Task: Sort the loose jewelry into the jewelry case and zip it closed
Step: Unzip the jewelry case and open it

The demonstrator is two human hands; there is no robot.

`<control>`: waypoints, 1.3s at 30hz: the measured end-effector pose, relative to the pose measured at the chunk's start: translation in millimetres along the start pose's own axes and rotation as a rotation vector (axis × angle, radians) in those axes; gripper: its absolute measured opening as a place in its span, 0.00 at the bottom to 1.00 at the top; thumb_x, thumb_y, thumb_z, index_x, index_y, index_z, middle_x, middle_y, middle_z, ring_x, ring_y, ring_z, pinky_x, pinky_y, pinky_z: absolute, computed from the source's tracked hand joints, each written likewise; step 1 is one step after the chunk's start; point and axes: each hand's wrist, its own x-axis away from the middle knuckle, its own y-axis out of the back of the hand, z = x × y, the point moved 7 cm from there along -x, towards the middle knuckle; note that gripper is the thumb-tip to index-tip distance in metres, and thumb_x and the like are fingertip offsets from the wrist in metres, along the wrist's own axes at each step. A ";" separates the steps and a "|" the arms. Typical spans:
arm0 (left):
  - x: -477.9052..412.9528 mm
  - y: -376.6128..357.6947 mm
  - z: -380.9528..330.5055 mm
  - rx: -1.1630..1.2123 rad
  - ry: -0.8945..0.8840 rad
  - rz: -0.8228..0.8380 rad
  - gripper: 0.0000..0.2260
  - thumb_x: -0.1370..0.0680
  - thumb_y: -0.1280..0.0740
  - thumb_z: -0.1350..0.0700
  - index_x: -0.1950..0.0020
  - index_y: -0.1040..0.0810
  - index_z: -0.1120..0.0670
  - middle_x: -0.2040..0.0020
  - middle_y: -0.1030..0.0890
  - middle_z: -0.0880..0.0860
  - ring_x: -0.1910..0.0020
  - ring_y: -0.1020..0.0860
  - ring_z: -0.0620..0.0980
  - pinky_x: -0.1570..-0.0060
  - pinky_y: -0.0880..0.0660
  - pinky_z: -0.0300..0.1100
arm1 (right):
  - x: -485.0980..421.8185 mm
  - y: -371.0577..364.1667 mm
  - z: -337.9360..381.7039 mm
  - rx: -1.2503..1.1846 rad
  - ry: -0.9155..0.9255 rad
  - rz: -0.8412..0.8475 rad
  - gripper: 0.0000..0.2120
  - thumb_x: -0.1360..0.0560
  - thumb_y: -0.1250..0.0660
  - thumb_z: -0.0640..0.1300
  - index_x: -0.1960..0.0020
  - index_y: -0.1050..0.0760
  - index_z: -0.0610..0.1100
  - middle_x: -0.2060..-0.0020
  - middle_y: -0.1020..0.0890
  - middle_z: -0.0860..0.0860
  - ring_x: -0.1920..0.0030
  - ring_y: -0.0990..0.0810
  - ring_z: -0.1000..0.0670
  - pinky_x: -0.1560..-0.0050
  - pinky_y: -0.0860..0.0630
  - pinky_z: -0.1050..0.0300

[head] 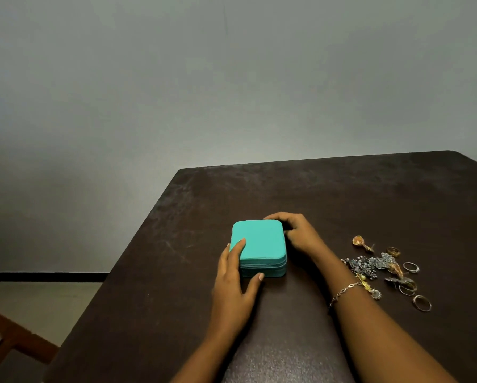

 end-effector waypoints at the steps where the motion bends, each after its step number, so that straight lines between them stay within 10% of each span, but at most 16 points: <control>1: 0.3 -0.9 0.1 -0.007 -0.001 -0.002 0.28 0.26 0.32 0.55 0.29 0.39 0.45 0.29 0.37 0.48 0.34 0.36 0.41 0.42 0.40 0.29 | -0.4 0.2 0.3 0.016 0.014 0.003 0.21 0.33 0.42 0.22 0.50 0.20 0.41 0.52 0.17 0.44 0.50 0.19 0.47 0.50 0.21 0.51; 10: 1.3 -6.7 -4.7 0.012 0.116 -0.071 0.31 0.32 0.44 0.35 0.32 0.37 0.48 0.32 0.36 0.48 0.35 0.32 0.47 0.43 0.32 0.37 | -9.4 3.0 -5.4 0.336 0.054 -0.048 0.15 0.27 0.41 0.31 0.47 0.20 0.43 0.49 0.20 0.45 0.48 0.23 0.47 0.52 0.29 0.59; 27: -0.3 -8.0 -4.3 -0.007 0.119 -0.065 0.24 0.25 0.35 0.48 0.31 0.38 0.49 0.30 0.37 0.50 0.33 0.33 0.48 0.39 0.31 0.42 | -17.2 3.9 -9.6 0.303 0.049 -0.021 0.14 0.26 0.41 0.32 0.49 0.19 0.42 0.50 0.17 0.46 0.48 0.21 0.49 0.50 0.27 0.57; 39: -0.3 -8.0 -4.0 -0.031 0.106 -0.067 0.20 0.23 0.39 0.48 0.32 0.38 0.48 0.30 0.36 0.50 0.33 0.33 0.48 0.39 0.30 0.45 | -29.6 -0.3 -13.8 0.205 -0.094 0.299 0.12 0.22 0.42 0.34 0.46 0.21 0.40 0.47 0.19 0.44 0.45 0.21 0.47 0.41 0.26 0.48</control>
